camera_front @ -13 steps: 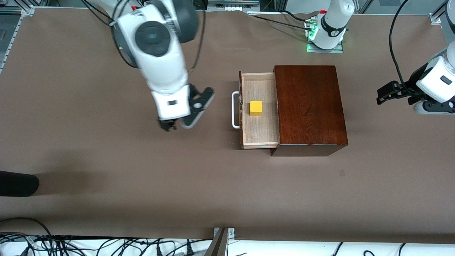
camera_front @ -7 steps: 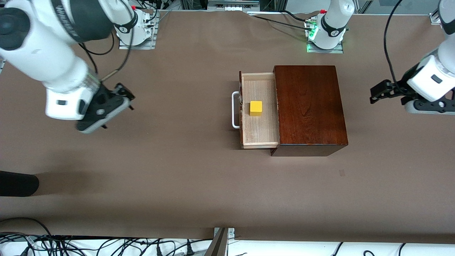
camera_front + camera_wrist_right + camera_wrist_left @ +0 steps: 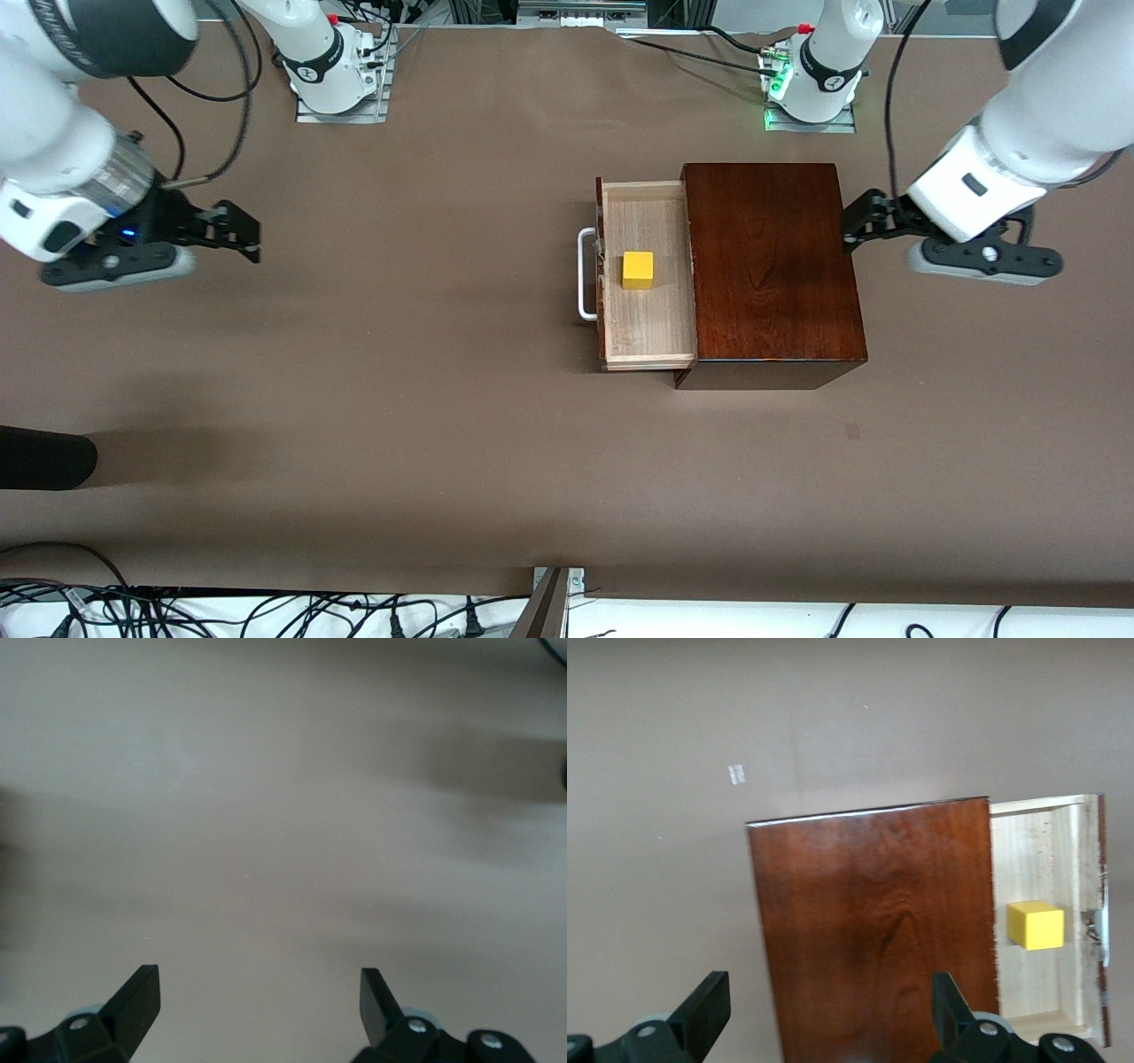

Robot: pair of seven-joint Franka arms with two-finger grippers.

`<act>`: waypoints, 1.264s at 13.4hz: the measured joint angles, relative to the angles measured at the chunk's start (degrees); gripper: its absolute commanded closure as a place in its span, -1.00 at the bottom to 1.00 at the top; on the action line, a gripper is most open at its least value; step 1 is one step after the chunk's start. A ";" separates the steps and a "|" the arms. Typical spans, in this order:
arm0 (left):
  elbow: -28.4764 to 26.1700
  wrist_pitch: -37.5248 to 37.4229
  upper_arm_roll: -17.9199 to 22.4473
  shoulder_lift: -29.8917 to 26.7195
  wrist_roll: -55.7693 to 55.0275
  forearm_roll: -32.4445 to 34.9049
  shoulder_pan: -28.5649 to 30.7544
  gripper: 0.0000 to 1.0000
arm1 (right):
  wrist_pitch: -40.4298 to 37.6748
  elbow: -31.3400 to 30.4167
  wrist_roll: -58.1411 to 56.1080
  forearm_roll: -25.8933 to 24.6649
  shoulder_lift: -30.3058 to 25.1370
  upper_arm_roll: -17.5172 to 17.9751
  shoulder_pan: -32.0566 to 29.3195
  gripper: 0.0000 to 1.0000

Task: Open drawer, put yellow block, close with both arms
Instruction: 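Move the left gripper to the drawer front beside the handle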

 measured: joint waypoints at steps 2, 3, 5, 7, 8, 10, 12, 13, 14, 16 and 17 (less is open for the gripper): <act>0.41 0.00 -0.24 1.06 -6.96 -0.16 -4.00 -1.00 | 0.02 -2.20 0.02 0.00 -1.29 -2.84 -0.86 -1.00; 0.49 0.00 -0.31 1.58 -10.68 -0.59 -5.73 -1.00 | 0.03 -2.73 0.02 0.00 -1.66 -3.86 -0.96 -1.00; 0.57 -0.01 -0.37 2.85 -17.39 -1.39 -8.75 -1.00 | -0.10 -2.99 0.02 0.00 -2.44 -4.95 -0.98 -1.00; 0.62 0.00 -0.45 4.55 -25.01 -1.57 -12.44 -1.00 | -0.71 -3.12 0.02 0.00 -3.05 -5.55 -0.99 -1.00; 0.64 0.02 -0.50 5.56 -29.26 -1.61 -14.66 -1.00 | -0.80 -3.14 0.02 0.00 -3.06 -5.59 -0.99 -1.00; 0.67 1.01 -0.61 8.24 -37.28 -1.65 -19.77 -1.00 | -0.81 -3.27 0.02 0.00 -2.90 -5.57 -0.96 -1.00; 0.70 4.91 -1.10 11.18 -46.00 -2.03 -23.95 -1.00 | -0.81 -3.27 0.02 0.00 -2.67 -5.56 -0.93 -1.00; 0.73 6.90 -1.61 12.45 -49.37 -2.43 -25.15 -1.00 | -0.81 -3.27 0.02 0.00 -2.58 -5.56 -0.92 -1.00; 0.77 9.08 -2.05 13.78 -52.25 -2.75 -26.16 -1.00 | -0.81 -3.27 0.02 0.00 -2.51 -5.55 -0.91 -1.00; 0.80 14.93 -3.11 16.73 -57.56 -2.93 -27.84 -1.00 | -0.78 -3.27 0.02 0.00 -2.31 -5.49 -0.83 -1.00; 0.81 17.64 -3.41 18.18 -59.78 -2.94 -28.74 -1.00 | -0.77 -3.27 0.02 0.00 -2.17 -5.44 -0.80 -1.00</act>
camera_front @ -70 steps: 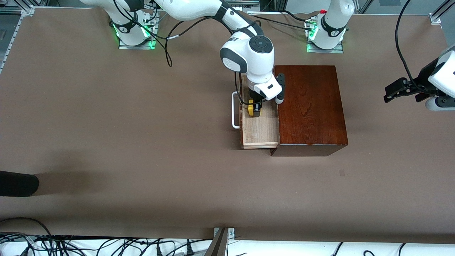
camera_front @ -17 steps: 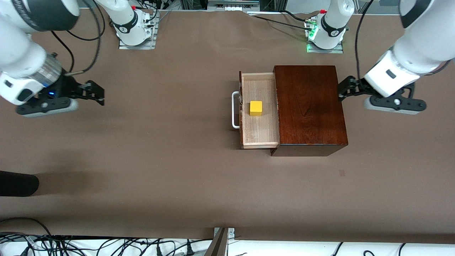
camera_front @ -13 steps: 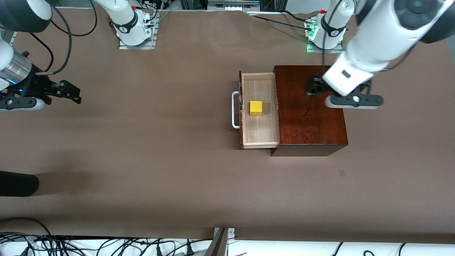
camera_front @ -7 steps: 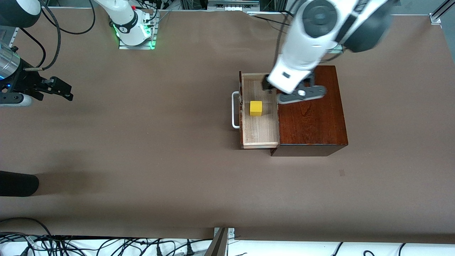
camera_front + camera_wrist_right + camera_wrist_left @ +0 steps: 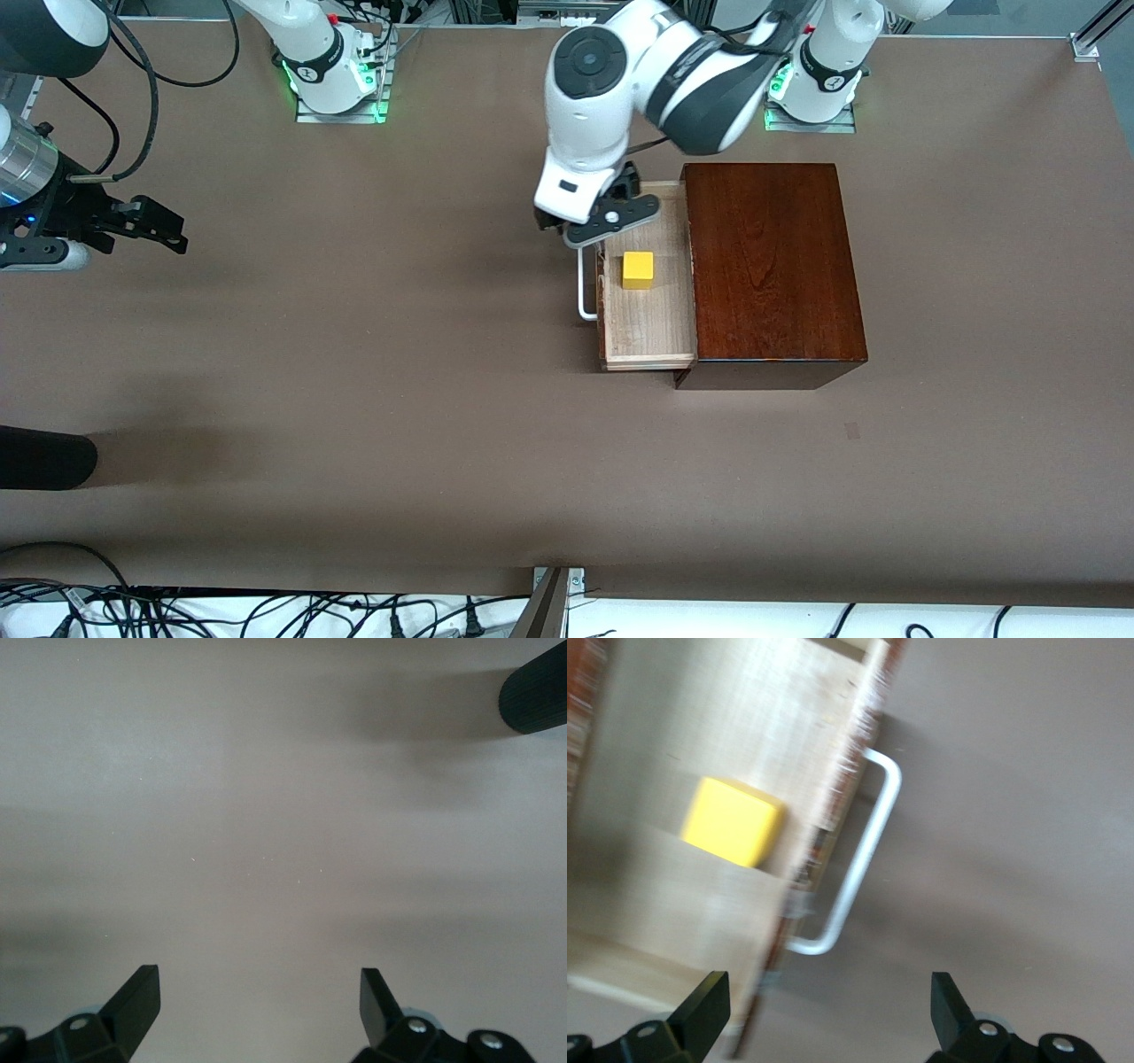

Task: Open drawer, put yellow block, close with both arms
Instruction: 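Move the left gripper to the drawer front beside the handle, then push the drawer shut into the box with the left gripper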

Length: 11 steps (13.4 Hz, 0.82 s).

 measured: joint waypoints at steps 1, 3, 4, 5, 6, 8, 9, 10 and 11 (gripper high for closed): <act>0.01 2.40 -0.18 1.45 -2.01 0.00 -1.02 -1.00 | 0.00 0.00 0.00 0.00 0.16 0.02 0.04 -1.00; 0.06 5.70 -0.25 3.79 -4.85 0.00 -2.57 -1.00 | 0.02 0.00 0.00 0.00 0.38 0.05 0.08 -1.00; 0.10 6.61 -0.25 4.53 -5.64 0.00 -2.91 -1.00 | 0.02 0.00 0.00 0.00 0.40 0.06 0.08 -1.00; 0.22 7.19 -0.27 4.98 -6.23 0.00 -2.96 -1.00 | 0.04 0.00 0.00 0.00 0.40 0.06 0.08 -1.00; 0.39 7.68 -0.24 5.27 -6.94 0.00 -2.91 -1.00 | 0.07 0.00 0.00 0.00 0.40 0.06 0.08 -1.00; 1.00 9.03 -0.31 6.20 -10.71 0.00 -2.88 -0.69 | 0.09 0.01 0.00 0.00 0.40 0.07 0.09 -1.00; 1.60 9.67 -0.58 7.16 -12.57 0.00 -2.95 -0.04 | 0.09 0.01 0.00 0.00 0.40 0.07 0.09 -1.00; 2.26 10.19 -0.85 8.29 -13.49 0.00 -3.13 0.42 | 0.09 0.01 0.00 0.00 0.40 0.07 0.09 -1.00; 2.78 10.72 -1.03 9.40 -13.97 0.00 -3.35 0.82 | 0.09 0.01 0.00 0.00 0.40 0.07 0.09 -1.00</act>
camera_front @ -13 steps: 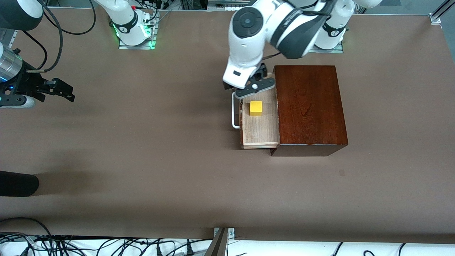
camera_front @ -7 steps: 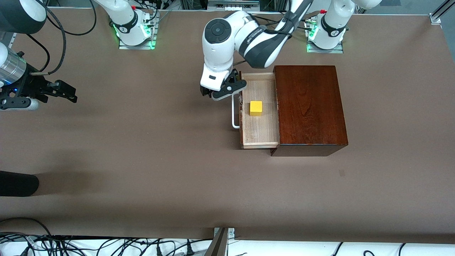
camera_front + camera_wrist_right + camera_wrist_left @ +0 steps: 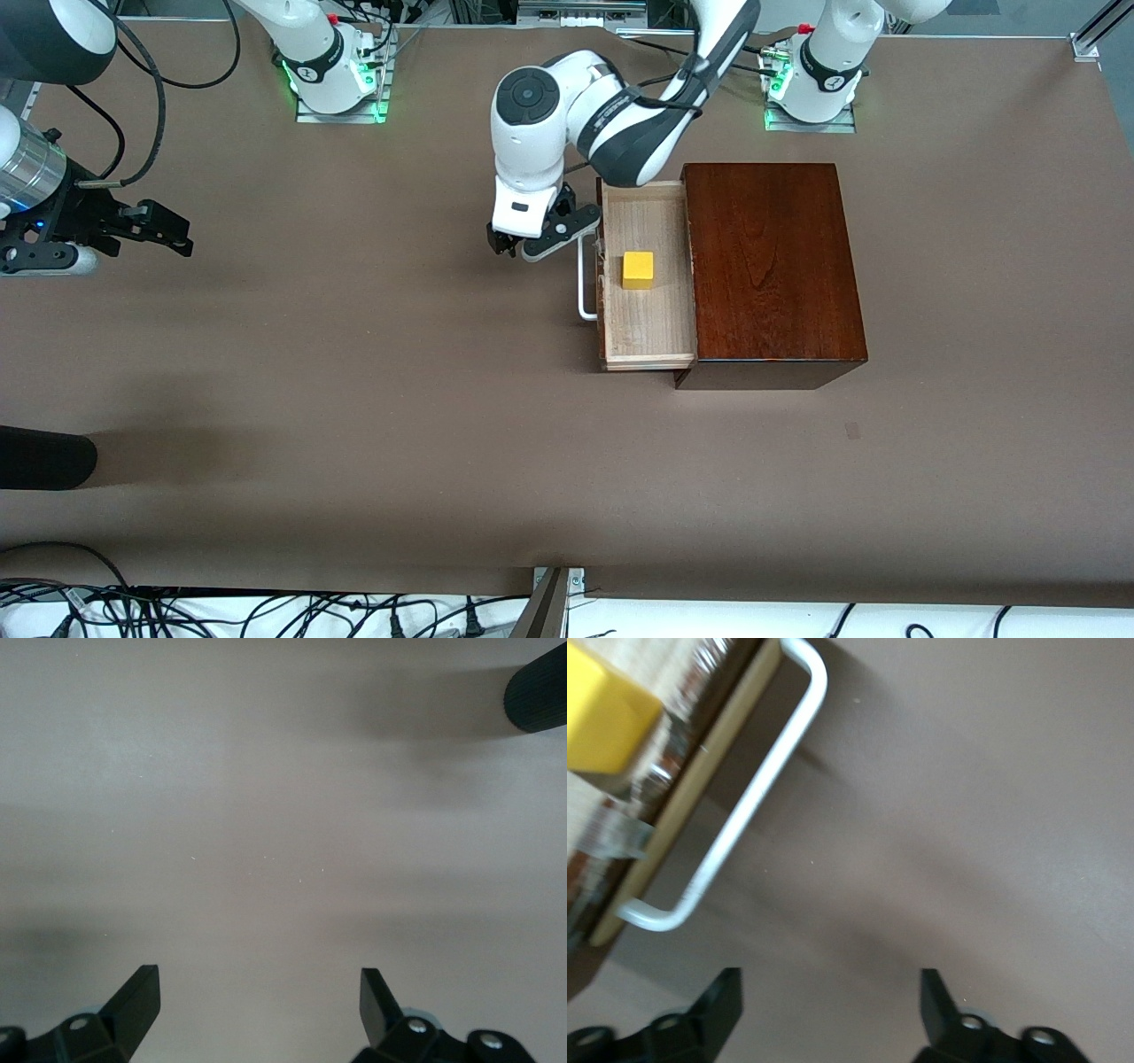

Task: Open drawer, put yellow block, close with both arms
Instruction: 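Push the drawer shut into the box with the left gripper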

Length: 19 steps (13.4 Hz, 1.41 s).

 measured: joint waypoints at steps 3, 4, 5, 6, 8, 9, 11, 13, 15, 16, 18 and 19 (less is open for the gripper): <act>0.92 1.01 -0.06 2.14 0.10 0.00 -0.33 1.00 | 0.00 0.00 0.00 0.00 0.02 0.01 0.02 -1.00; 1.00 1.01 0.01 2.38 0.12 0.00 -0.31 1.00 | 0.00 0.00 0.00 0.00 0.03 0.01 0.02 -1.00; 1.02 1.00 0.21 2.46 0.12 0.00 -0.24 1.00 | 0.00 0.01 0.00 0.00 0.03 0.01 0.02 -1.00; 1.02 0.92 0.53 2.48 0.12 0.00 -0.10 1.00 | 0.03 0.04 0.00 0.00 0.03 0.01 0.02 -1.00; 1.02 0.32 1.05 2.58 0.14 0.00 0.57 1.00 | 0.31 0.11 0.00 0.00 0.03 0.01 0.03 -1.00; 1.02 -0.05 1.29 2.66 0.14 0.00 0.92 1.00 | 0.38 0.12 0.00 0.00 0.03 0.01 0.03 -1.00; 1.02 -1.21 2.02 2.79 0.14 0.00 1.36 1.00 | 0.41 0.13 0.01 0.00 0.03 0.01 0.03 -1.00; 1.02 -2.20 3.03 2.89 0.20 0.07 1.50 1.00 | 0.42 0.14 0.03 0.00 0.03 0.03 0.03 -1.00; 1.02 -3.18 3.51 2.98 0.27 1.01 1.63 1.00 | 0.42 0.14 0.04 0.00 0.03 0.06 0.04 -1.00; 1.02 -3.71 3.52 3.01 0.27 1.28 1.71 1.00 | 0.42 0.14 0.04 0.00 0.03 0.08 0.05 -1.00; 1.02 -4.18 3.56 3.15 0.27 1.45 1.75 1.00 | 0.42 0.14 0.05 0.00 0.03 0.08 0.05 -1.00; 1.02 -4.30 3.59 3.21 0.26 1.47 1.87 1.00 | 0.42 0.14 0.06 0.00 0.03 0.08 0.05 -1.00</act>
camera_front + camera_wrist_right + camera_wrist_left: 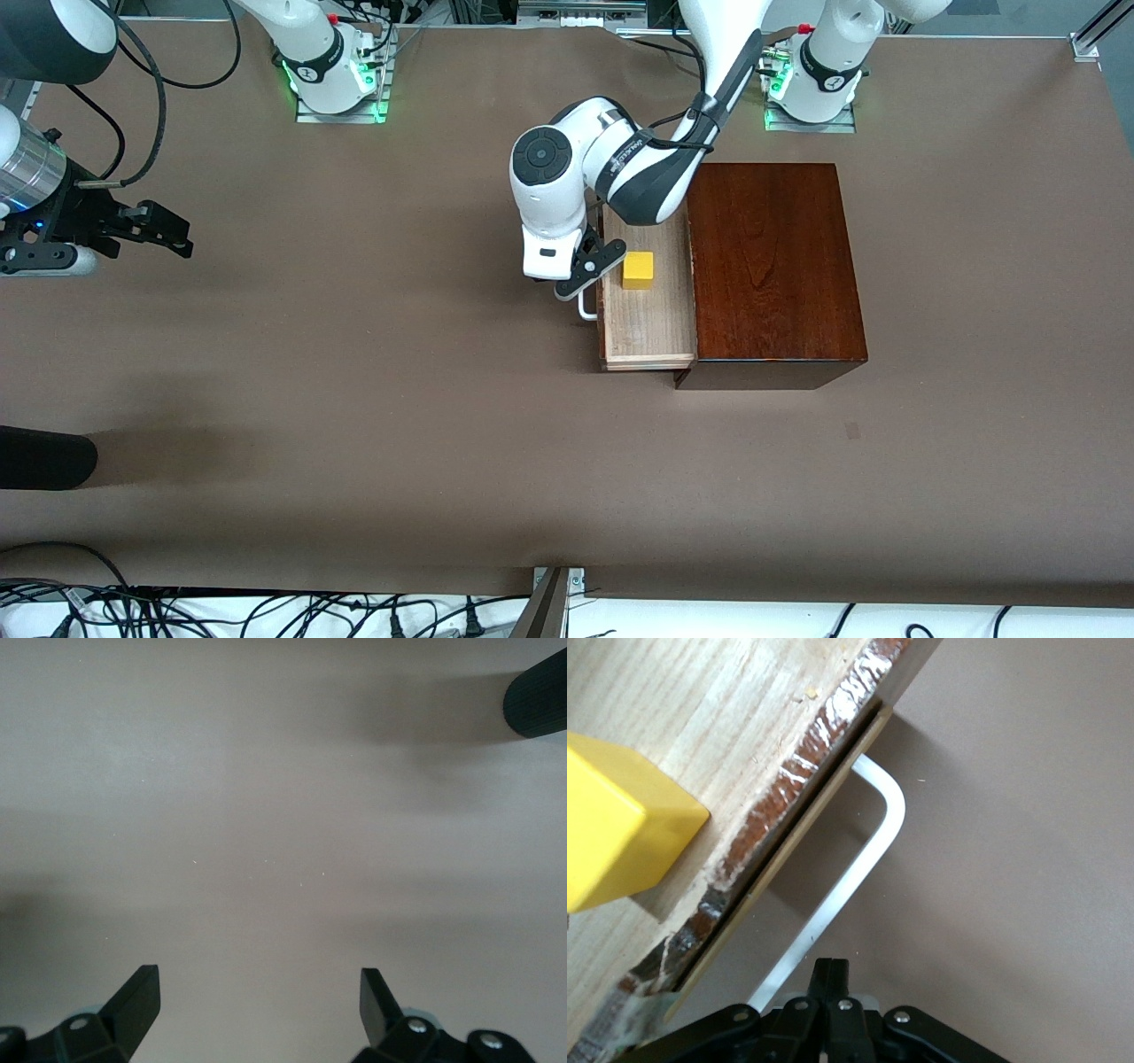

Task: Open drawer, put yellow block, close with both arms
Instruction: 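Push the drawer shut into the box with the left gripper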

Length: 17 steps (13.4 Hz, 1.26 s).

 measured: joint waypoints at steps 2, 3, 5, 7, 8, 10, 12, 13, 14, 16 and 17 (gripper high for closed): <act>0.00 -0.46 0.03 0.01 -0.62 0.00 0.51 1.00 | 0.00 0.00 0.01 0.00 0.00 -0.04 0.00 -1.00; 0.03 -0.46 -0.03 0.01 -1.81 -0.12 0.67 1.00 | 0.00 0.00 0.01 0.00 0.00 -0.05 -0.01 -1.00; 0.06 -0.45 -0.06 0.02 -4.99 -0.12 0.68 1.00 | -0.02 0.00 0.01 0.00 0.00 -0.08 -0.02 -1.00; 0.09 -0.45 -0.06 0.03 -6.01 -0.12 0.72 1.00 | -0.02 0.00 0.01 0.00 0.00 -0.12 -0.04 -1.00; 0.10 -0.45 -0.07 0.03 -6.18 -0.12 0.76 1.00 | -0.02 0.00 0.01 0.00 0.00 -0.13 -0.04 -1.00; 0.24 -0.76 0.03 0.03 -6.27 -0.12 0.95 1.00 | -0.02 0.00 0.01 0.00 0.00 -0.13 -0.04 -1.00; 0.57 -2.11 0.39 0.02 -6.27 -0.14 1.20 1.00 | -0.03 0.00 0.01 0.00 0.00 -0.16 -0.05 -1.00; 0.79 -2.68 0.48 0.03 -6.27 0.02 1.24 1.00 | -0.03 0.00 0.01 0.00 0.00 -0.18 -0.07 -1.00; 1.03 -3.78 0.55 0.00 -6.27 0.89 1.25 1.00 | -0.03 0.00 0.01 0.00 0.00 -0.18 -0.07 -1.00; 1.34 -5.72 0.62 -0.08 -5.87 2.00 1.45 1.00 | -0.03 0.01 0.01 0.00 0.00 -0.19 -0.07 -1.00; 1.41 -6.57 0.67 -0.16 -5.15 2.16 1.65 1.00 | -0.03 0.01 0.01 0.00 0.00 -0.20 -0.07 -1.00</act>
